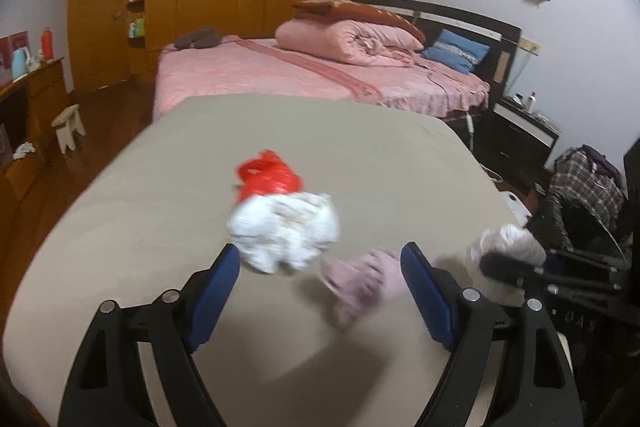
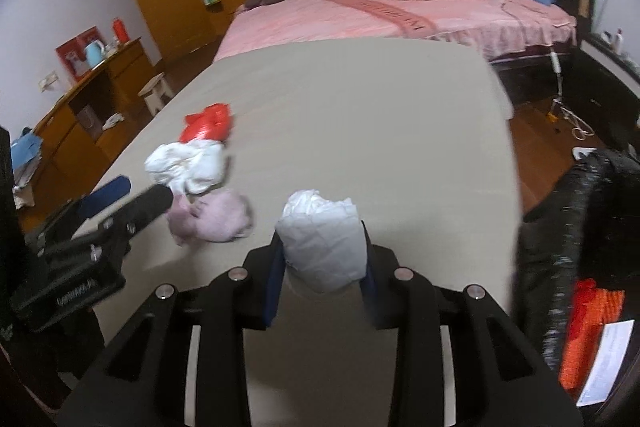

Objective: Collect trash
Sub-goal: 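Grasp the pink towel with the left tool while the right tool grasps the white plastic bag, then carry the pink towel and white bag over the bin and release both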

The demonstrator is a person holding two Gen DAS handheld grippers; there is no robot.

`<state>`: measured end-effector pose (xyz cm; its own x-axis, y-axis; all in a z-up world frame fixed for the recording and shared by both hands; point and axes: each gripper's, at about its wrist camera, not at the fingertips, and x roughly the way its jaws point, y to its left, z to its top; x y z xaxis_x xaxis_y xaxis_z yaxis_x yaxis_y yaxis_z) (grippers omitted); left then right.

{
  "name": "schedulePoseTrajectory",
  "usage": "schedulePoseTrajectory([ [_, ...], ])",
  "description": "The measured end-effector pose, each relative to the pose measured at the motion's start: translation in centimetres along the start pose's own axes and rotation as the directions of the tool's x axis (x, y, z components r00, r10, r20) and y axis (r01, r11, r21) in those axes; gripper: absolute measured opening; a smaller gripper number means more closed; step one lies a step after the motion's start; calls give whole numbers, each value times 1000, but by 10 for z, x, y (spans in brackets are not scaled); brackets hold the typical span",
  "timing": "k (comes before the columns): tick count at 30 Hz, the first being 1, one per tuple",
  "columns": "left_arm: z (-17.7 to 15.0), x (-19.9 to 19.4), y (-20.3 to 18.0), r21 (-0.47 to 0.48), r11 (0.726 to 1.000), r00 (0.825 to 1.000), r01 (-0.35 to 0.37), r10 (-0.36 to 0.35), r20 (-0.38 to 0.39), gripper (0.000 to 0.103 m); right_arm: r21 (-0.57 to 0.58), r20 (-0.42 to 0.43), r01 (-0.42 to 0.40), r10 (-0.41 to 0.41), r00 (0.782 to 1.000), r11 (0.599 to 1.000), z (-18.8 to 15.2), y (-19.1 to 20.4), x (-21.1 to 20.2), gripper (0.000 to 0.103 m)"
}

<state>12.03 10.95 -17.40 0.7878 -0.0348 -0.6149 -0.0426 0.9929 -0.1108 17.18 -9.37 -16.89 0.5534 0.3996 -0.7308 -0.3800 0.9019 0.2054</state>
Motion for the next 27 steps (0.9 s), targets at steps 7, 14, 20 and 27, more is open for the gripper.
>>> schedulePoseTrajectory([
  [7, -7, 15, -19, 16, 1000, 998, 25, -24, -51, 81, 29, 4, 14, -14, 1000, 999, -5, -16, -4, 32],
  [14, -4, 35, -23, 2, 1000, 995, 12, -11, -102, 79, 43, 14, 13, -14, 1000, 999, -4, -23, -9, 32],
  [20, -5, 47, -29, -5, 999, 987, 40, -40, -153, 46, 52, 23, 19, -20, 1000, 998, -3, -27, -14, 32],
  [27, -2, 29, -31, -9, 999, 995, 43, -44, -90, 40, 60, 35, 25, -27, 999, 998, -4, -30, -22, 32],
])
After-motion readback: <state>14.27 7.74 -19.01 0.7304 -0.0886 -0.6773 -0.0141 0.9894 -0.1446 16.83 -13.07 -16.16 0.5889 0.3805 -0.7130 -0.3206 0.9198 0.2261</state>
